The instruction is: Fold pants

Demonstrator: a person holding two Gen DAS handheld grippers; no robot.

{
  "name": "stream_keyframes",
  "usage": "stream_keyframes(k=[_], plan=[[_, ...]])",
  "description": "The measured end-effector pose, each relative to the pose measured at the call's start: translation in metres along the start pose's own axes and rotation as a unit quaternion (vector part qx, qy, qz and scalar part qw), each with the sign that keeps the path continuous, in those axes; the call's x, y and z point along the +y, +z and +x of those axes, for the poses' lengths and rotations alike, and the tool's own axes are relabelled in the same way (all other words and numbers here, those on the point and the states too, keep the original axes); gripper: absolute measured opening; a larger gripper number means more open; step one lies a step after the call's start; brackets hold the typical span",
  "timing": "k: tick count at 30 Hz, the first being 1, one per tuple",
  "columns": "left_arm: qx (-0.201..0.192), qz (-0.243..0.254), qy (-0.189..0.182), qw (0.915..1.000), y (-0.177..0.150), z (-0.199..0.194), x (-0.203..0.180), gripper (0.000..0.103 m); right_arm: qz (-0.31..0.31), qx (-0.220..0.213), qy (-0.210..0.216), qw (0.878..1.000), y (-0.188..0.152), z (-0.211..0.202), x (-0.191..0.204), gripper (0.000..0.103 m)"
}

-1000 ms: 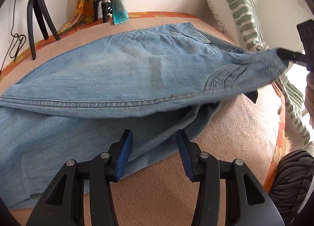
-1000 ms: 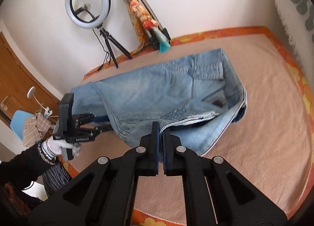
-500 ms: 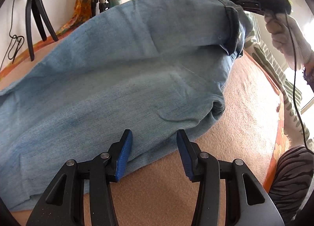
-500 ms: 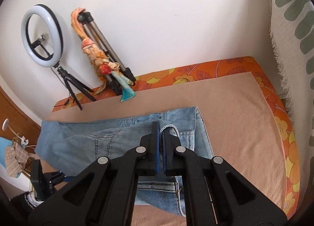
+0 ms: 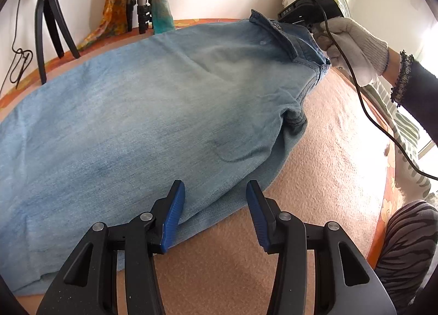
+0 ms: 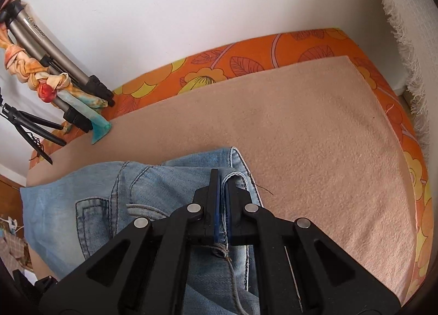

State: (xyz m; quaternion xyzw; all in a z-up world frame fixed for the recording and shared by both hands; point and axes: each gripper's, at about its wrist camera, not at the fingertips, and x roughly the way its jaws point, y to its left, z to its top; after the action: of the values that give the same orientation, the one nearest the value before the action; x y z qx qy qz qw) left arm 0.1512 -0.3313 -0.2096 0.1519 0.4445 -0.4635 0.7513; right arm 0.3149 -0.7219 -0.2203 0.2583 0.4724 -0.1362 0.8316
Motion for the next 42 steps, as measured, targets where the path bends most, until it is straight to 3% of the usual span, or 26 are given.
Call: stream_keyframes(k=[8, 11, 12, 14, 15, 17, 20, 27, 32, 39, 40, 42], plan=[[-0.008, 0.011, -0.014, 0.9998, 0.006, -0.009, -0.010, 0.045, 0.008, -0.025, 0.077, 0.997, -0.013, -0.058, -0.011, 0.005], [-0.019, 0.032, -0.019, 0.9991, 0.010, -0.014, -0.022, 0.045, 0.040, -0.028, 0.122, 0.991, -0.017, -0.071, -0.020, 0.009], [-0.021, 0.042, -0.019, 0.9987, 0.012, -0.015, -0.027, 0.045, 0.050, -0.034, 0.129, 0.990, -0.016, -0.075, -0.023, 0.014], [-0.021, 0.058, -0.015, 0.9980, 0.017, -0.013, -0.037, 0.045, 0.087, -0.055, 0.137, 0.985, -0.011, -0.085, -0.034, 0.055], [-0.020, 0.064, -0.015, 0.9976, 0.018, -0.013, -0.042, 0.045, 0.113, -0.062, 0.157, 0.979, -0.008, -0.089, -0.042, 0.060], [-0.019, 0.074, -0.014, 0.9970, 0.022, -0.010, -0.049, 0.045, 0.139, -0.081, 0.161, 0.974, -0.003, -0.100, -0.052, 0.060], [-0.018, 0.099, -0.014, 0.9948, 0.029, -0.006, -0.061, 0.045, 0.103, -0.099, 0.126, 0.982, -0.006, -0.120, -0.049, 0.060], [-0.020, 0.150, -0.003, 0.9885, 0.032, -0.006, -0.082, 0.045, 0.089, -0.037, 0.063, 0.993, -0.076, -0.118, -0.058, 0.061], [-0.003, 0.159, 0.011, 0.9872, 0.033, 0.007, -0.084, 0.045, 0.121, 0.018, 0.086, 0.989, -0.122, -0.088, -0.066, 0.061], [-0.004, 0.164, 0.031, 0.9860, 0.037, 0.019, -0.088, 0.045, 0.181, 0.033, 0.119, 0.976, -0.126, -0.057, -0.070, 0.061], [-0.003, 0.164, 0.032, 0.9859, 0.037, 0.021, -0.088, 0.043, 0.186, 0.033, 0.127, 0.974, -0.124, -0.054, -0.070, 0.061], [0.003, 0.161, 0.023, 0.9867, 0.038, 0.026, -0.087, 0.015, 0.186, 0.032, 0.126, 0.974, -0.122, -0.051, -0.068, 0.061]])
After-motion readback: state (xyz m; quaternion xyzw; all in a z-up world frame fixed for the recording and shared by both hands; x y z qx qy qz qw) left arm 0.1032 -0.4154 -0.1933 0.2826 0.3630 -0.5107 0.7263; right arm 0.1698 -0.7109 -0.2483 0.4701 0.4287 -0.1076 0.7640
